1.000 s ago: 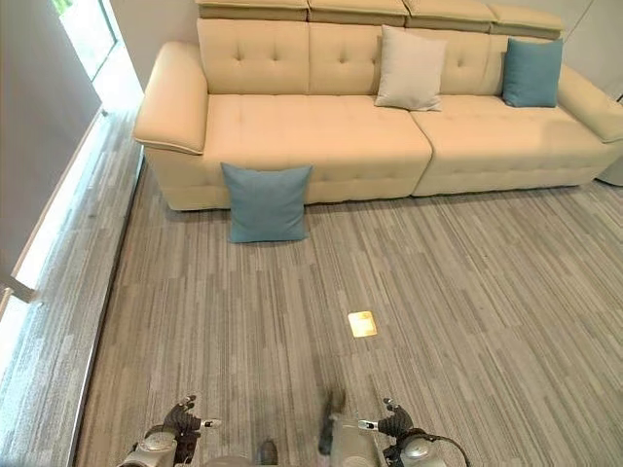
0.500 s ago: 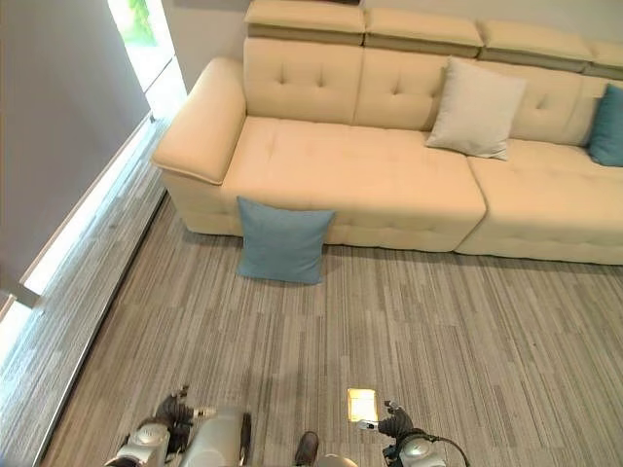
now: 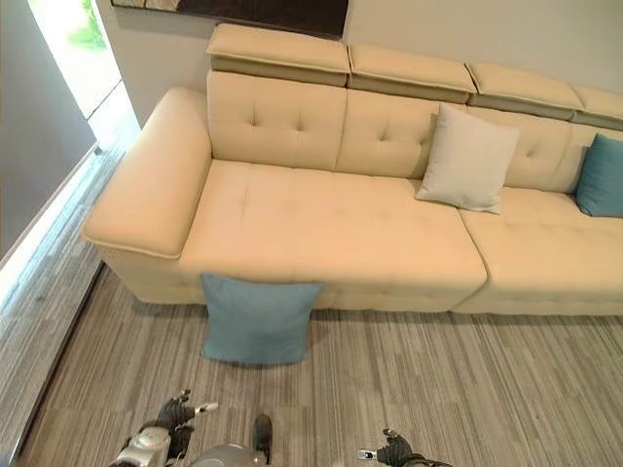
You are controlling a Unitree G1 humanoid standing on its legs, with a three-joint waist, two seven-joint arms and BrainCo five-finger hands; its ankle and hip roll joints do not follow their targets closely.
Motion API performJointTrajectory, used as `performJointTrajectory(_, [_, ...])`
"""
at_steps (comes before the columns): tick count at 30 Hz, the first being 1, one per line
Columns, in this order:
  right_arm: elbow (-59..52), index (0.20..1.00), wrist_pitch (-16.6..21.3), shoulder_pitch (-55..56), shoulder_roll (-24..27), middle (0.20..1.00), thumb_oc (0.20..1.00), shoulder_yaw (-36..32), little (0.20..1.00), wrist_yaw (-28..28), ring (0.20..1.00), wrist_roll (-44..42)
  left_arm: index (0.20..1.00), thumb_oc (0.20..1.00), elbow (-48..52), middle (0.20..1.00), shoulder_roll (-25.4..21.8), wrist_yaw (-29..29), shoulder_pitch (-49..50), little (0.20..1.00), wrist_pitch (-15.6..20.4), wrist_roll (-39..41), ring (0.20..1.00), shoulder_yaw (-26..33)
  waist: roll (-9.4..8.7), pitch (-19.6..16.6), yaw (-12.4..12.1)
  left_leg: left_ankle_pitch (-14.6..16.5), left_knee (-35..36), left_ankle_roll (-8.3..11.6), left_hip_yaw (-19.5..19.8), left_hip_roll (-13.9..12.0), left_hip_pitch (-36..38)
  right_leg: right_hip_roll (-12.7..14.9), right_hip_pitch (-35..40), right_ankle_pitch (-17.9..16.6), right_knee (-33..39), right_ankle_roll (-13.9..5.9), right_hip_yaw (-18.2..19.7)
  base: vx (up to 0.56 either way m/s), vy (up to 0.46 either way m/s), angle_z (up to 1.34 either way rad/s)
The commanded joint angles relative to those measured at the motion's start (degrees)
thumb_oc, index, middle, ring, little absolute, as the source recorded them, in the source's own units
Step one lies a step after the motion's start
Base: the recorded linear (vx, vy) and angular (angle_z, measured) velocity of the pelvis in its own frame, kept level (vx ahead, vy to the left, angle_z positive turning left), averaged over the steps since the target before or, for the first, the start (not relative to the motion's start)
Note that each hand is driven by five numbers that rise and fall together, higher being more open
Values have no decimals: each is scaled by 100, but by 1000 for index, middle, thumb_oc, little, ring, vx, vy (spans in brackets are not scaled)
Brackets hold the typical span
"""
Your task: Pick up all the scattered cushions and arrange them neatly on the sofa.
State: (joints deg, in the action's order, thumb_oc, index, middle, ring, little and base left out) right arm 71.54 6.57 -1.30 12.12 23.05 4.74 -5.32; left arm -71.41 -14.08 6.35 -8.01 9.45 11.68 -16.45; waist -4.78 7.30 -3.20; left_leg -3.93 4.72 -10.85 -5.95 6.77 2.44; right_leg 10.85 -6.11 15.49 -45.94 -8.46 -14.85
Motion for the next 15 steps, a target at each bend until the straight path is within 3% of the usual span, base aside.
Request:
performJointTrajectory(1, [-121, 1000, 75, -324, 292, 1000, 1000, -174, 1000, 45, 1000, 11, 1000, 1000, -88, 1000, 63, -64, 74, 1000, 38, -133, 1000, 80, 110, 336, 98, 938, -424, 583, 143, -379, 113, -336, 98, -1317, 1892, 231, -6, 221, -31, 70])
performJointTrajectory(3, [-149, 1000, 80, -361, 319, 1000, 1000, -185, 1000, 41, 1000, -37, 1000, 1000, -109, 1000, 42, -80, 37, 1000, 53, -144, 1000, 29, 47, 370, 190, 1019, -394, 630, 320, -297, 276, -590, 9, -1172, 2772, 312, 93, 208, -66, 79])
performJointTrajectory(6, [-124, 1000, 81, -331, 360, 1000, 1000, -157, 1000, 42, 1000, -64, 1000, 1000, -192, 1000, 54, -97, 55, 1000, 65, -233, 1000, 10, -88, 289, 159, 1158, -383, 674, 411, -189, 356, -742, 384, -1119, 3795, 332, 312, 126, -63, 57])
performJointTrajectory(12, [-102, 1000, 104, -251, 370, 1000, 1000, -152, 1000, 25, 1000, -91, 1000, 1000, -240, 1000, 65, -131, 176, 1000, 50, -280, 1000, 66, -119, 117, 135, 1205, -439, 761, 470, -199, 395, -921, 624, -1112, 4087, 422, 426, 104, -78, 19])
performJointTrajectory(15, [-61, 1000, 100, -128, 398, 1000, 1000, -229, 1000, 21, 1000, -170, 1000, 1000, -199, 1000, 81, -136, 136, 1000, 44, -369, 1000, -42, -240, 119, 200, 1330, -1070, 999, 278, -255, 64, -926, 883, -1005, 4347, 561, 335, -16, -62, 14])
